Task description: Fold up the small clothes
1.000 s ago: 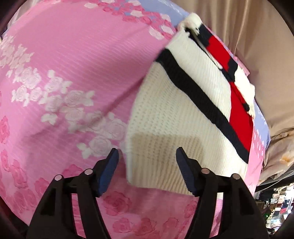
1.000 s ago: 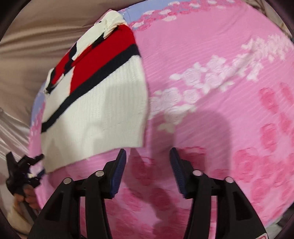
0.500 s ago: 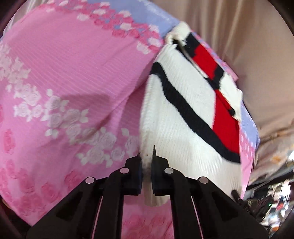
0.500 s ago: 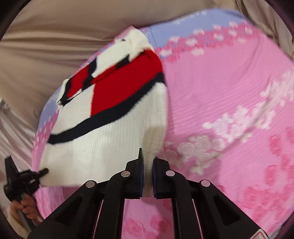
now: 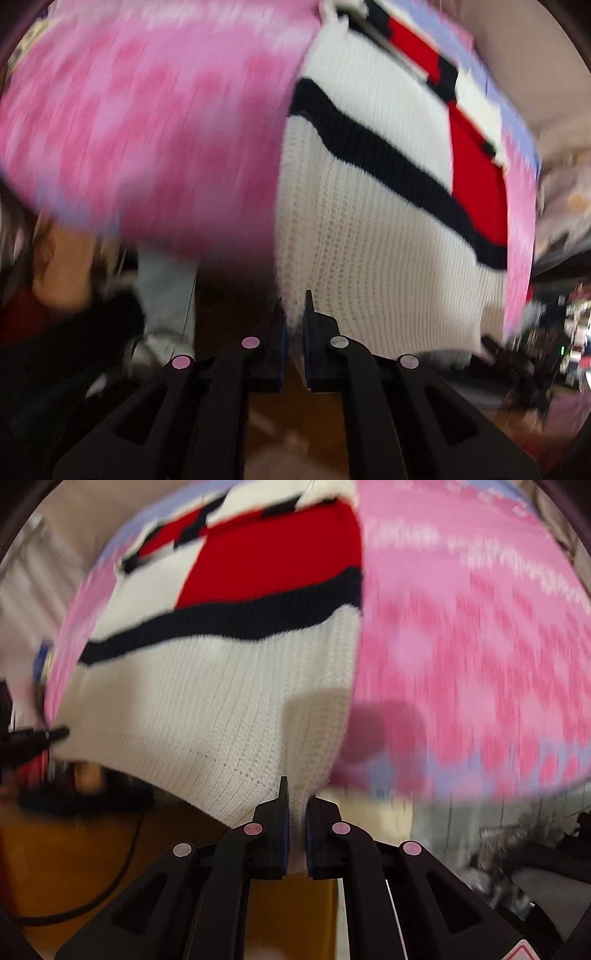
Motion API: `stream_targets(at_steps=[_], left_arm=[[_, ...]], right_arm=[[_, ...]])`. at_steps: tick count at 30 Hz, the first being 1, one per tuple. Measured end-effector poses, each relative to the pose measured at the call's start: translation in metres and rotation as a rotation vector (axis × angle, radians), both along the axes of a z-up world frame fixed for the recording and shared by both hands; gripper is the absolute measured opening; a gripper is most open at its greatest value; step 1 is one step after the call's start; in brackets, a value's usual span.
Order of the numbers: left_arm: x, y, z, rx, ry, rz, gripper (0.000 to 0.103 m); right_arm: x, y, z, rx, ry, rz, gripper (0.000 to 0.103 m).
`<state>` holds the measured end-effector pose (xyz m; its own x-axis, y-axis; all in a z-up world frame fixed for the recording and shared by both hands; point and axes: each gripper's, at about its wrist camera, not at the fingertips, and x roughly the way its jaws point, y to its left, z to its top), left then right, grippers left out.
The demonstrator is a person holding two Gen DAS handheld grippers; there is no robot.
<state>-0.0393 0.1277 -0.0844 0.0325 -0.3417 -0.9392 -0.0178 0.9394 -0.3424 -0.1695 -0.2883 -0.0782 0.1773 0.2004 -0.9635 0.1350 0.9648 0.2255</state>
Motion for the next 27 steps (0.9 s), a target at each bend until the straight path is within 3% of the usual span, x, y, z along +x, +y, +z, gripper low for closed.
stream_targets(at_steps=[2, 4, 7, 10, 12, 14, 16, 18, 20, 21, 22, 23, 25, 27], left_arm=[[-0.024, 0.008, 0.000, 0.026, 0.061, -0.034, 0.006], [-0.027, 0.015, 0.011, 0.027, 0.067, -0.026, 0.006], [0.013, 0.013, 0.054, -0.036, -0.067, 0.022, 0.006], [0.099, -0.009, 0.107, -0.119, -0.311, 0.021, 0.006], [0.152, -0.025, 0.122, -0.114, -0.432, 0.014, 0.006], [0.203, -0.043, 0.120, -0.095, -0.494, 0.019, 0.007], [0.249, -0.055, 0.102, -0.113, -0.474, 0.083, 0.010], [0.270, -0.056, 0.085, -0.075, -0.449, 0.141, 0.011], [0.276, -0.046, 0.082, -0.040, -0.446, 0.172, 0.011], [0.277, -0.042, 0.085, -0.046, -0.462, 0.177, 0.014], [0.273, -0.036, 0.090, -0.046, -0.489, 0.175, 0.028], [0.267, -0.034, 0.089, -0.044, -0.505, 0.178, 0.048], [0.265, -0.033, 0.085, -0.028, -0.523, 0.188, 0.059], [0.274, -0.043, 0.075, -0.034, -0.485, 0.138, 0.059]], right_arm=[[-0.022, 0.000, -0.002, 0.040, 0.059, 0.027, 0.006], [-0.026, 0.000, 0.009, 0.078, 0.055, 0.036, 0.006], [0.013, -0.015, 0.050, 0.108, -0.119, -0.001, 0.006], [0.098, -0.053, 0.093, 0.123, -0.383, -0.121, 0.006], [0.150, -0.074, 0.101, 0.154, -0.489, -0.207, 0.006], [0.205, -0.081, 0.099, 0.135, -0.530, -0.273, 0.008], [0.251, -0.091, 0.090, 0.090, -0.499, -0.358, 0.019], [0.265, -0.093, 0.090, 0.043, -0.499, -0.416, 0.019], [0.261, -0.093, 0.100, 0.020, -0.563, -0.443, 0.020], [0.257, -0.091, 0.104, 0.009, -0.584, -0.447, 0.027], [0.253, -0.089, 0.103, -0.019, -0.593, -0.447, 0.037], [0.246, -0.095, 0.100, -0.034, -0.588, -0.433, 0.041], [0.249, -0.090, 0.087, -0.057, -0.544, -0.399, 0.043], [0.257, -0.089, 0.068, -0.077, -0.471, -0.394, 0.043]])
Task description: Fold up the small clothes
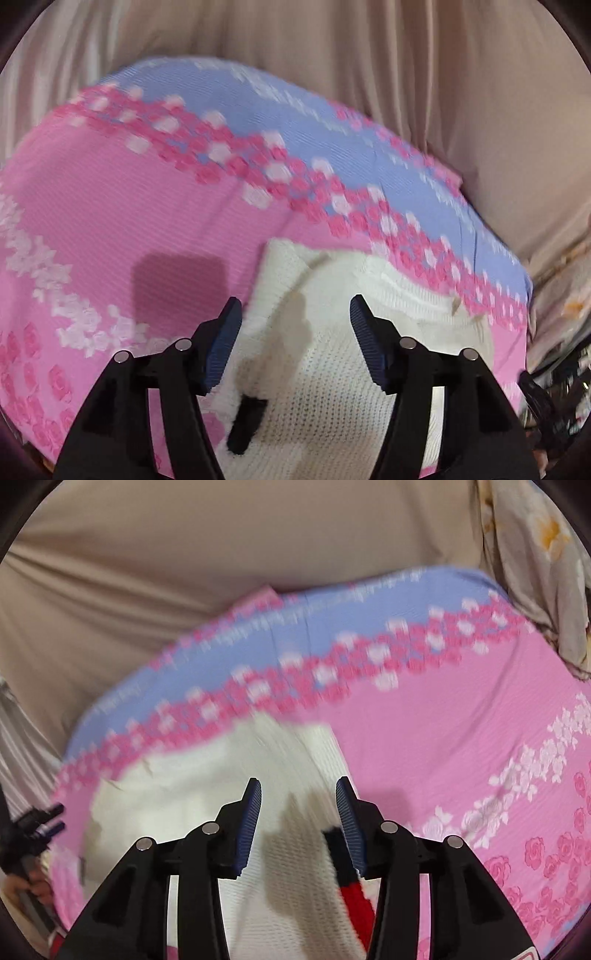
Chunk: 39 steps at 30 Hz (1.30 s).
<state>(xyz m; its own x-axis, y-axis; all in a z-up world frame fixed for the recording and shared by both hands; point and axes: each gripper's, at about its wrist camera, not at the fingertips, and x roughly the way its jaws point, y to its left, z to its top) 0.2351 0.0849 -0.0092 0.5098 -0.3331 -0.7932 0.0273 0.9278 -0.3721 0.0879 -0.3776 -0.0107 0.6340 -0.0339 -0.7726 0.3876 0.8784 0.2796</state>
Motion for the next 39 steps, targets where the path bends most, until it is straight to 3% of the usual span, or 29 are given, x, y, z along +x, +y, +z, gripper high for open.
stream_targets(at_steps=[3, 6, 7, 8, 9, 15, 17, 18, 20, 22, 24, 28, 30, 32, 33, 34, 39], left_arm=[[0.020, -0.021, -0.022, 0.029, 0.078, -0.060, 0.059], [0.032, -0.037, -0.039, 0.058, 0.099, -0.065, 0.058], [0.034, -0.041, -0.041, 0.079, 0.099, -0.060, 0.045], [0.036, -0.045, -0.042, 0.090, 0.093, -0.078, 0.013], [0.037, -0.046, -0.041, 0.092, 0.095, -0.091, 0.008], [0.021, -0.023, 0.018, 0.044, -0.033, -0.041, 0.006], [0.027, -0.018, 0.020, 0.101, -0.055, -0.012, 0.006], [0.034, -0.019, 0.012, 0.119, -0.040, -0.022, 0.007], [0.051, -0.026, -0.021, 0.131, 0.058, -0.038, 0.006], [0.057, -0.036, -0.036, 0.159, 0.093, -0.050, 0.006], [0.057, -0.043, -0.041, 0.207, 0.077, -0.049, 0.006], [0.063, -0.045, -0.056, 0.212, 0.105, -0.027, 0.010], [0.057, -0.044, -0.048, 0.204, 0.087, -0.029, 0.015], [0.042, -0.036, -0.036, 0.183, 0.064, -0.026, 0.041], [0.031, -0.029, -0.031, 0.170, 0.055, -0.016, 0.048], [0.020, -0.023, -0.028, 0.159, 0.049, -0.003, 0.055], [-0.054, 0.013, -0.043, 0.091, 0.165, 0.069, 0.065]], right_arm=[[0.027, -0.001, -0.020, -0.002, 0.052, 0.006, 0.047], [0.055, 0.003, -0.037, -0.023, 0.114, 0.009, 0.050], [0.063, 0.004, -0.042, -0.031, 0.134, 0.020, 0.039], [0.065, 0.010, -0.044, -0.032, 0.140, 0.032, 0.024], [0.067, 0.013, -0.042, -0.025, 0.140, 0.052, 0.008], [0.021, 0.011, 0.042, 0.056, -0.208, 0.084, 0.007], [0.024, -0.002, 0.030, 0.012, -0.162, 0.036, 0.007], [0.034, -0.012, 0.008, -0.004, -0.072, 0.017, 0.007], [0.049, -0.030, -0.030, 0.036, 0.066, -0.027, 0.006], [0.053, -0.031, -0.029, 0.082, 0.040, -0.045, 0.006], [0.061, -0.018, -0.016, 0.019, 0.005, -0.017, 0.006], [0.079, -0.021, -0.054, 0.040, 0.166, -0.019, 0.012], [0.069, -0.026, -0.048, 0.078, 0.151, -0.058, 0.017], [0.041, -0.022, -0.032, 0.062, 0.098, -0.092, 0.033], [0.027, -0.021, -0.028, 0.054, 0.084, -0.098, 0.043], [0.011, -0.017, -0.025, 0.046, 0.077, -0.097, 0.045], [-0.071, 0.004, -0.045, 0.051, 0.159, -0.057, 0.046]])
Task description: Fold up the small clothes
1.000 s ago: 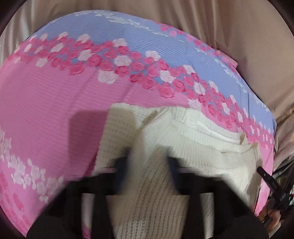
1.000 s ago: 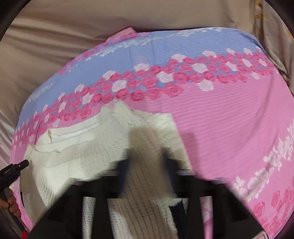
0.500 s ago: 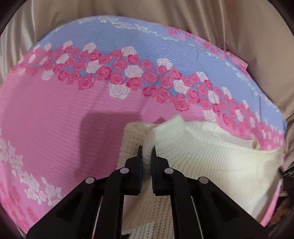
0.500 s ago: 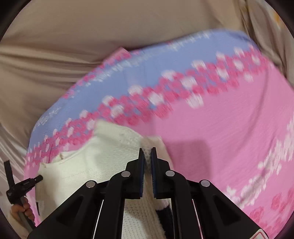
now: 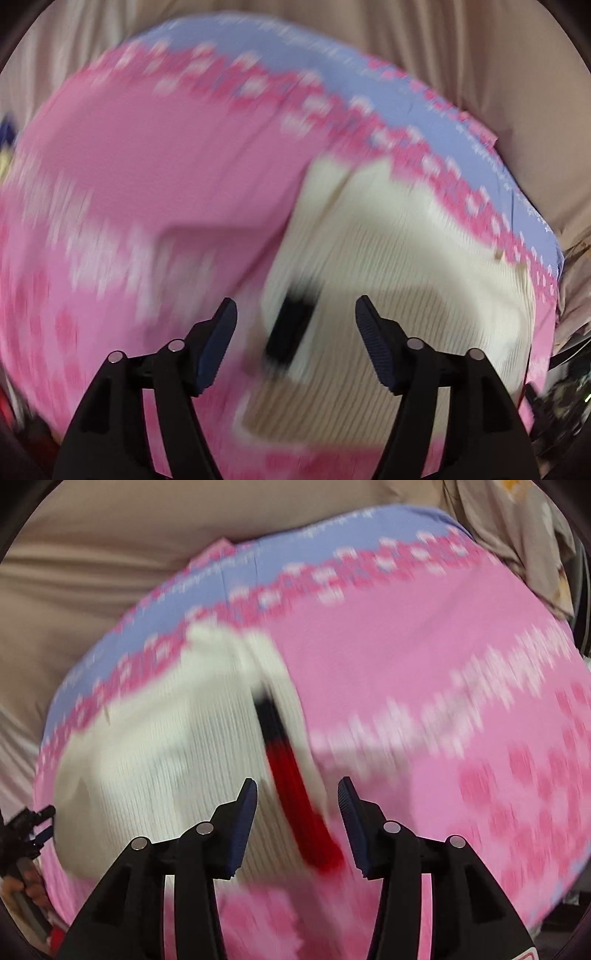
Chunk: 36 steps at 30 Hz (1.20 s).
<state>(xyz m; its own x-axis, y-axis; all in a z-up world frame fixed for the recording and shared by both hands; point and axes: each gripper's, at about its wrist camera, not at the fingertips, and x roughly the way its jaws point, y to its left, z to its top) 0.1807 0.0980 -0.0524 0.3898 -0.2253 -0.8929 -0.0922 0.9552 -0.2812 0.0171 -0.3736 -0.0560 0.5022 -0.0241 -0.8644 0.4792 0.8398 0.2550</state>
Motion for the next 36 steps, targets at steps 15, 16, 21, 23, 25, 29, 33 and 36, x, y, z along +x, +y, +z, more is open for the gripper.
stream_targets(at_steps=[15, 16, 21, 23, 25, 29, 33, 36], left_arm=[[-0.042, 0.013, -0.018, -0.157, 0.126, 0.089, 0.015], [-0.047, 0.016, -0.012, -0.148, 0.115, 0.075, 0.015], [-0.095, 0.039, -0.001, -0.103, 0.181, 0.031, 0.014], [-0.117, 0.048, -0.012, -0.081, 0.240, 0.027, 0.014], [-0.138, 0.052, -0.029, -0.046, 0.298, 0.033, 0.014], [-0.147, 0.057, -0.043, -0.084, 0.320, 0.081, 0.023], [-0.126, 0.058, 0.010, -0.055, 0.124, 0.091, 0.036], [-0.093, 0.046, 0.044, -0.037, -0.019, 0.077, 0.062]], right_arm=[[-0.022, -0.002, -0.004, 0.173, -0.074, -0.068, 0.011], [-0.027, -0.002, 0.001, 0.168, -0.077, -0.066, 0.011], [-0.078, -0.004, 0.005, 0.132, 0.008, -0.035, 0.011], [-0.104, -0.004, -0.009, 0.146, 0.066, -0.033, 0.011], [-0.120, 0.000, -0.028, 0.140, 0.139, -0.022, 0.011], [-0.135, 0.003, -0.046, 0.150, 0.182, -0.027, 0.018], [-0.126, 0.000, 0.005, 0.030, 0.042, -0.055, 0.031], [-0.096, -0.003, 0.031, 0.004, -0.064, -0.034, 0.047]])
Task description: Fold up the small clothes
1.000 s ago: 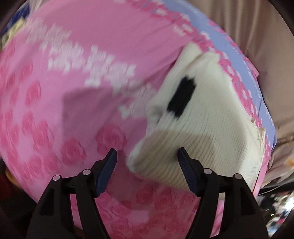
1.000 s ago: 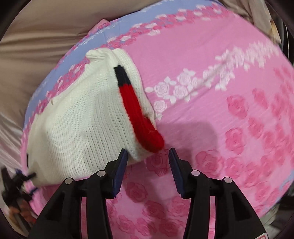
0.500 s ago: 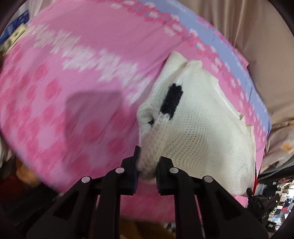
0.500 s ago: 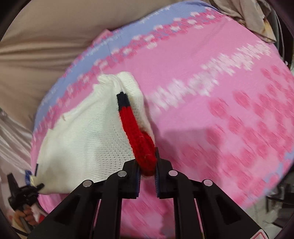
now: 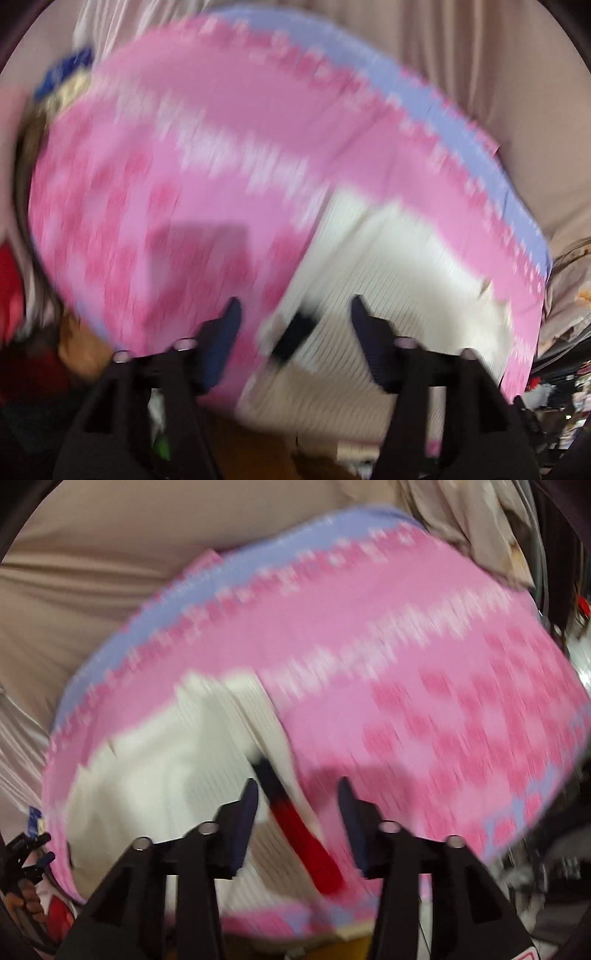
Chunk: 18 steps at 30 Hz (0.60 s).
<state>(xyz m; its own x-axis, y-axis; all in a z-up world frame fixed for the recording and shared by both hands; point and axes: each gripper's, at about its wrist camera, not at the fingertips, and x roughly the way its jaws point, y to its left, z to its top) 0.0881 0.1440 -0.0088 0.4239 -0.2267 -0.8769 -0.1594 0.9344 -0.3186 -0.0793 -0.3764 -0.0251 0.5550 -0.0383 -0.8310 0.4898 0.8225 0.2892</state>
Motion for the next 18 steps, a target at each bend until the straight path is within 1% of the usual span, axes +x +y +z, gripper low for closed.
stream_targets(at_steps=[1, 2, 3, 4, 5, 6, 7, 8, 9, 10, 11, 12, 13, 14, 15, 16, 17, 18], left_arm=[[0.014, -0.006, 0.002, -0.015, -0.014, -0.018, 0.062], [0.031, -0.018, 0.001, -0.036, -0.007, -0.041, 0.063], [0.049, -0.030, -0.005, -0.068, 0.003, -0.070, 0.063], [0.063, -0.043, -0.012, -0.078, 0.007, -0.089, 0.063], [0.066, -0.049, -0.019, -0.070, 0.011, -0.105, 0.063], [0.077, -0.060, -0.030, -0.043, 0.031, -0.131, 0.063], [0.083, -0.067, -0.039, -0.018, 0.059, -0.148, 0.063], [0.094, -0.078, -0.054, 0.001, 0.101, -0.184, 0.058], [0.095, -0.079, -0.060, 0.020, 0.111, -0.194, 0.048], [0.097, -0.083, -0.065, 0.048, 0.117, -0.200, 0.021], [0.099, -0.084, -0.065, 0.034, 0.111, -0.219, 0.008], [0.101, -0.080, -0.060, 0.016, 0.098, -0.212, 0.008], [0.099, -0.075, -0.053, 0.006, 0.070, -0.197, 0.008], [0.097, -0.068, -0.044, 0.006, 0.039, -0.183, 0.007], [0.098, -0.064, -0.042, 0.014, 0.031, -0.176, 0.007], [0.100, -0.059, -0.043, 0.021, 0.033, -0.166, 0.007], [0.103, -0.057, -0.050, 0.019, 0.049, -0.165, 0.007], [0.107, -0.059, -0.059, 0.031, 0.071, -0.162, 0.007]], right_arm=[[0.014, 0.000, 0.003, 0.003, -0.022, 0.019, 0.048], [0.033, 0.001, 0.002, 0.004, -0.032, 0.043, 0.048], [0.048, 0.002, 0.000, 0.002, -0.030, 0.062, 0.051], [0.071, 0.005, -0.006, -0.002, -0.025, 0.092, 0.055], [0.091, 0.010, -0.014, -0.017, -0.013, 0.114, 0.057], [0.106, 0.015, -0.020, -0.037, 0.007, 0.125, 0.061], [0.126, 0.020, -0.031, -0.077, 0.054, 0.138, 0.061], [0.135, 0.025, -0.038, -0.103, 0.080, 0.144, 0.061], [0.145, 0.029, -0.045, -0.116, 0.093, 0.155, 0.057], [0.151, 0.034, -0.050, -0.104, 0.095, 0.168, 0.026], [0.151, 0.032, -0.048, -0.088, 0.099, 0.166, 0.012], [0.149, 0.030, -0.038, -0.061, 0.058, 0.154, 0.008], [0.138, 0.026, -0.024, -0.032, -0.027, 0.143, 0.008], [0.134, 0.023, -0.014, -0.032, -0.066, 0.130, 0.008], [0.132, 0.020, -0.008, -0.049, -0.078, 0.115, 0.008], [0.131, 0.015, -0.008, -0.062, -0.077, 0.110, 0.008], [0.135, 0.008, -0.019, -0.062, -0.040, 0.114, 0.008], [0.140, 0.002, -0.037, -0.057, 0.024, 0.119, 0.008]])
